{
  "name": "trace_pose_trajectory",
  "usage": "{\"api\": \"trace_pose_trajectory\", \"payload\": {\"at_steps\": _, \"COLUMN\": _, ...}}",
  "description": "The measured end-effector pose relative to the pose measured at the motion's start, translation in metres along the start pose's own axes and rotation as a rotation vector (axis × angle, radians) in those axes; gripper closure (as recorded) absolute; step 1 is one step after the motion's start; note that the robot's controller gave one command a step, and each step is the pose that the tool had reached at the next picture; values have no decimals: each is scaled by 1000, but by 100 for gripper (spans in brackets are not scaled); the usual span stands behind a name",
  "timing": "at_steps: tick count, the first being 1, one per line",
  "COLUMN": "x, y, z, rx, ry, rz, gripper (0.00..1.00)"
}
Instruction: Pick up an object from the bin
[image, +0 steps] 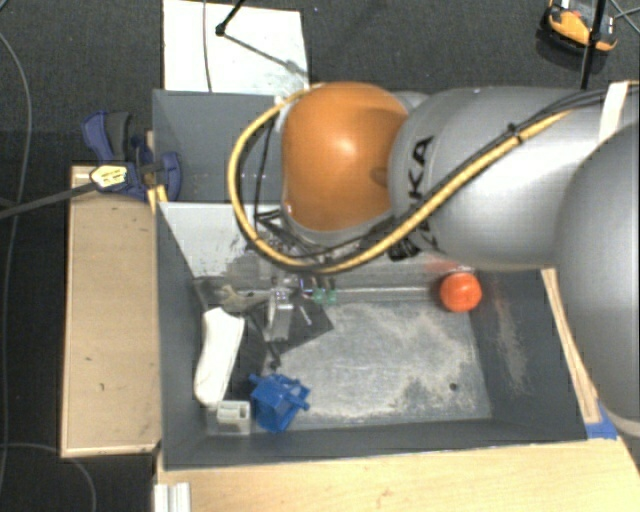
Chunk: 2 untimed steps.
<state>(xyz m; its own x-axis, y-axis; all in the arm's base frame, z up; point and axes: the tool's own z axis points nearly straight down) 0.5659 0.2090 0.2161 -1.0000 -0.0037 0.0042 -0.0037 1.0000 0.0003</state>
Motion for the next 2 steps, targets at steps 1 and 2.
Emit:
{"api": "trace_pose_trajectory", "payload": {"at_steps": 1, "x": -1, "y": -2, "z": -5, "rx": -1, "ry": -8, "rz": 6, "gripper": 0}}
{"api": "trace_pose_trajectory", "payload": {"at_steps": 2, "x": -9, "y": -20, "z": 45, "rx": -2, "ry": -10, "rz": -84, "gripper": 0}}
